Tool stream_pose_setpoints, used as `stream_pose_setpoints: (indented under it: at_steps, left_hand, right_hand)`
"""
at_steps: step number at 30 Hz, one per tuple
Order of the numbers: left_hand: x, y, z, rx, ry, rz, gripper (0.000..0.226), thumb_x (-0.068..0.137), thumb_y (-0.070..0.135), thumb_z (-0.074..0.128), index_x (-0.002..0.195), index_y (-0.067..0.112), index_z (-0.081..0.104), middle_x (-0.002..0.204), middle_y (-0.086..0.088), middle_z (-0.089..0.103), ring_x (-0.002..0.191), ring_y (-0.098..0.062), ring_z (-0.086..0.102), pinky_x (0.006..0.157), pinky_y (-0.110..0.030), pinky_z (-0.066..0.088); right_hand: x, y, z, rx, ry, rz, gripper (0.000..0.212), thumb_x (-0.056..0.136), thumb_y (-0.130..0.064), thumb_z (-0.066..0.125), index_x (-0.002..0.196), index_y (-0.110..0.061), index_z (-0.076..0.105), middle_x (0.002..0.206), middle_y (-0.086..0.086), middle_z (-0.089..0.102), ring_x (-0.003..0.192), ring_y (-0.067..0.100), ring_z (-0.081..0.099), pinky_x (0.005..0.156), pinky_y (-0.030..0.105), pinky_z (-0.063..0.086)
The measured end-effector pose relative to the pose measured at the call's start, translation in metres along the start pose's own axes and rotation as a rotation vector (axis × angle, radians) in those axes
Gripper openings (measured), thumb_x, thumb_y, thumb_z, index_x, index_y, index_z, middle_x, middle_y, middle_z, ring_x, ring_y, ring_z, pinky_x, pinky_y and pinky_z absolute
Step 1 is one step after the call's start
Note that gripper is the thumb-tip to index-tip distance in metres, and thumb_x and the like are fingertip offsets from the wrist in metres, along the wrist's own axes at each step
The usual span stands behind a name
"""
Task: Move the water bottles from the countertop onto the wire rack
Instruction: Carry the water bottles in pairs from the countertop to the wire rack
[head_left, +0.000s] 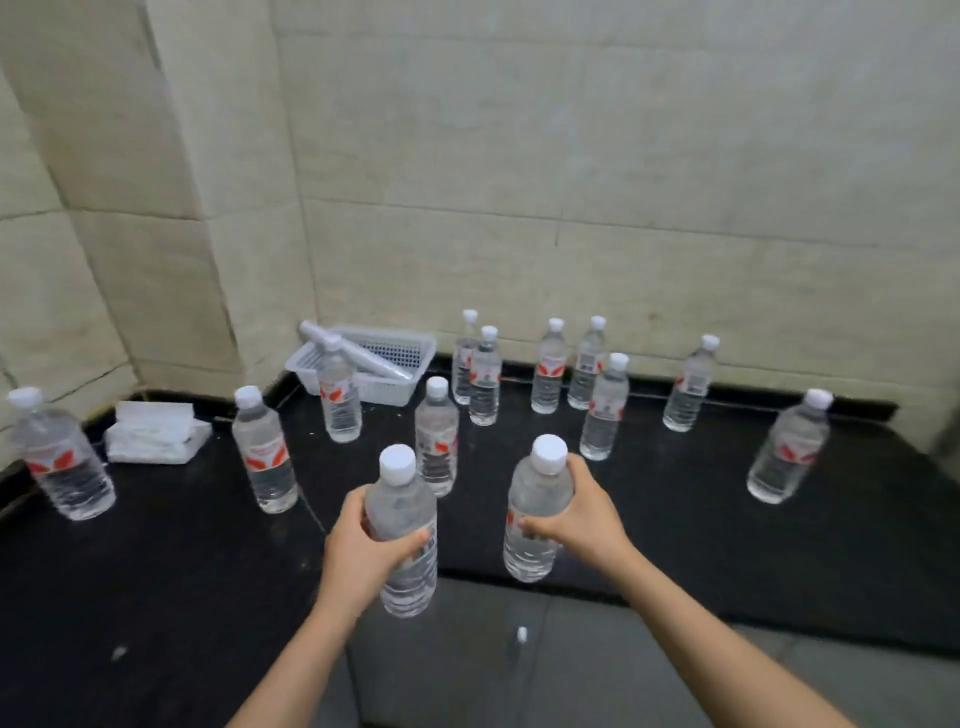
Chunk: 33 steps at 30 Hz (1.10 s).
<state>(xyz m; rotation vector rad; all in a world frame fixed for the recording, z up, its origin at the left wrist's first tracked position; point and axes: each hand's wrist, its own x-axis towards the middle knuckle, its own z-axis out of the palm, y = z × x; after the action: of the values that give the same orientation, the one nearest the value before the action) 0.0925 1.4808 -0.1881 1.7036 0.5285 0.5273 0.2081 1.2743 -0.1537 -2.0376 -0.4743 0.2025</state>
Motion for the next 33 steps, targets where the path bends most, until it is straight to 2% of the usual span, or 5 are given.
stream_pose_setpoints:
  at_steps: [6,13,16,24,33]
  left_hand:
    - [-0.098,0.005,0.137,-0.025,-0.273,-0.039,0.058,0.059,0.003,0.083,0.103,0.019,0.048,0.092,0.009,0.059,0.092,-0.019,0.057,0.077,-0.029,0.043]
    - [-0.194,0.025,0.266,0.026,-0.68,-0.078,0.06,0.034,0.033,0.08,0.086,0.03,0.051,0.092,0.006,0.064,0.088,-0.017,0.062,0.072,-0.03,0.051]
    - [-0.22,0.027,0.306,0.048,-0.795,-0.085,0.066,0.03,0.04,0.079,0.09,0.027,0.052,0.095,0.004,0.066,0.087,-0.017,0.064,0.077,-0.04,0.055]
    - [-0.216,0.033,0.4,0.042,-0.968,-0.023,0.05,0.057,0.006,0.084,0.091,0.025,0.053,0.093,0.005,0.064,0.088,-0.019,0.063,0.074,-0.03,0.048]
    - [-0.179,0.061,0.522,0.044,-1.056,0.039,0.059,0.057,0.013,0.085,0.105,0.023,0.051,0.102,-0.001,0.063,0.095,-0.021,0.06,0.084,-0.037,0.05]
  right_hand:
    - [-0.124,0.089,-0.122,-0.065,0.174,0.189,0.067,0.056,-0.019,0.082,0.106,-0.035,0.04,0.102,-0.005,0.06,0.097,0.017,0.057,0.084,0.031,0.047]
    - [-0.261,0.157,-0.218,-0.073,0.455,0.407,0.065,0.056,-0.017,0.083,0.103,-0.033,0.041,0.098,-0.007,0.058,0.094,0.014,0.056,0.075,0.023,0.04]
    - [-0.297,0.181,-0.241,-0.048,0.59,0.484,0.066,0.05,-0.024,0.084,0.104,-0.031,0.046,0.103,-0.003,0.064,0.097,0.017,0.061,0.083,0.032,0.05]
    - [-0.307,0.213,-0.294,0.012,0.762,0.555,0.07,0.053,-0.023,0.085,0.11,-0.029,0.045,0.107,-0.005,0.062,0.1,0.013,0.061,0.09,0.037,0.05]
    - [-0.276,0.24,-0.376,-0.04,0.92,0.652,0.072,0.053,-0.022,0.086,0.114,-0.025,0.046,0.109,-0.002,0.061,0.101,0.016,0.058,0.085,0.032,0.048]
